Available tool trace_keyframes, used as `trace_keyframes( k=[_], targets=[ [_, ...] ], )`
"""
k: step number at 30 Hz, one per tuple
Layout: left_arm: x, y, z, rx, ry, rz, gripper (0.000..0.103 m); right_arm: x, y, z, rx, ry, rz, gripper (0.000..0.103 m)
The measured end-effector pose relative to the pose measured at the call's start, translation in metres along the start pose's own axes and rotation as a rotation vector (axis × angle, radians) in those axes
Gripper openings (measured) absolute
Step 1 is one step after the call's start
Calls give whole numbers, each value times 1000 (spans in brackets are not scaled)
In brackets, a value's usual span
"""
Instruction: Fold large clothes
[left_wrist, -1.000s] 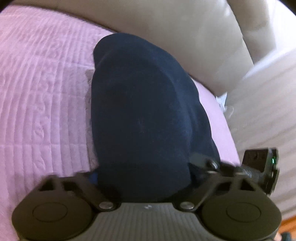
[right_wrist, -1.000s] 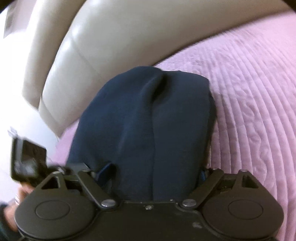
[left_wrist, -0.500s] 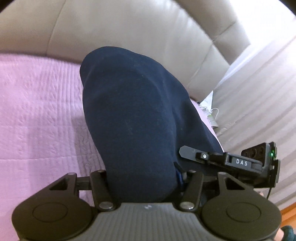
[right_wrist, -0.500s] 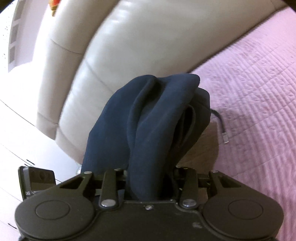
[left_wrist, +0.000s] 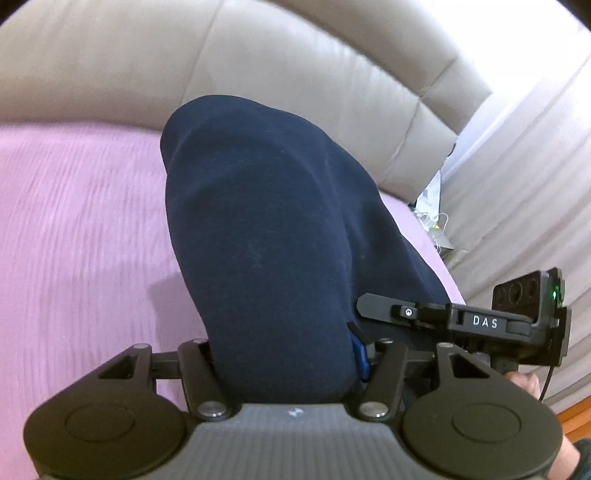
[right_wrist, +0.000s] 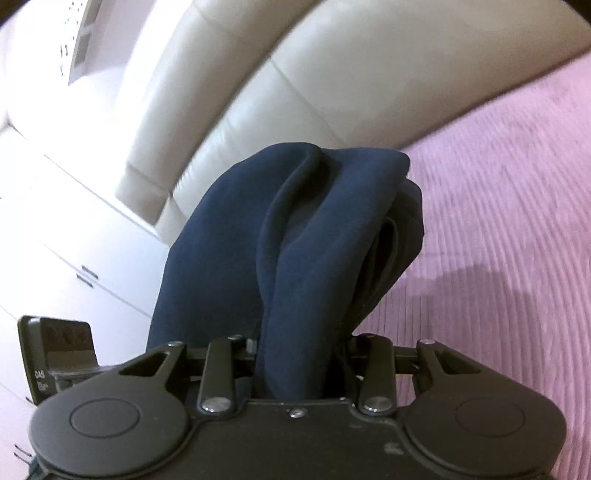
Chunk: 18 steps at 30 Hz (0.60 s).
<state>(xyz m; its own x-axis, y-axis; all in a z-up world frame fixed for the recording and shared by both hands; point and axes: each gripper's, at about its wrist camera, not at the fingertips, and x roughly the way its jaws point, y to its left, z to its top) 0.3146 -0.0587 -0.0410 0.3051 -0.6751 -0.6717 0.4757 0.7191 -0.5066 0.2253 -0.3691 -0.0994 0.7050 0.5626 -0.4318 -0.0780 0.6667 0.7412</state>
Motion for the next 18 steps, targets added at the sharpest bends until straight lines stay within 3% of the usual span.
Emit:
trace_keyframes(
  k=[5,10,12,14,18],
  targets=[
    [28,31,-36,-60,66,47,60,20,-17,-46,0,44,-110,44],
    [56,64,-58,-111,247,110,63,51,-53,-75,-1,127,-168,47],
    [59,68,-65,-63,297,135,66,54,-68,-80,6,134,-163,62],
    [48,68,-67,11,282,126,71,43,-83,-73,21,117,-177,82],
    [20,60,-66,161,277,140,74,16,-90,-54,-39,104,-314,82]
  ],
)
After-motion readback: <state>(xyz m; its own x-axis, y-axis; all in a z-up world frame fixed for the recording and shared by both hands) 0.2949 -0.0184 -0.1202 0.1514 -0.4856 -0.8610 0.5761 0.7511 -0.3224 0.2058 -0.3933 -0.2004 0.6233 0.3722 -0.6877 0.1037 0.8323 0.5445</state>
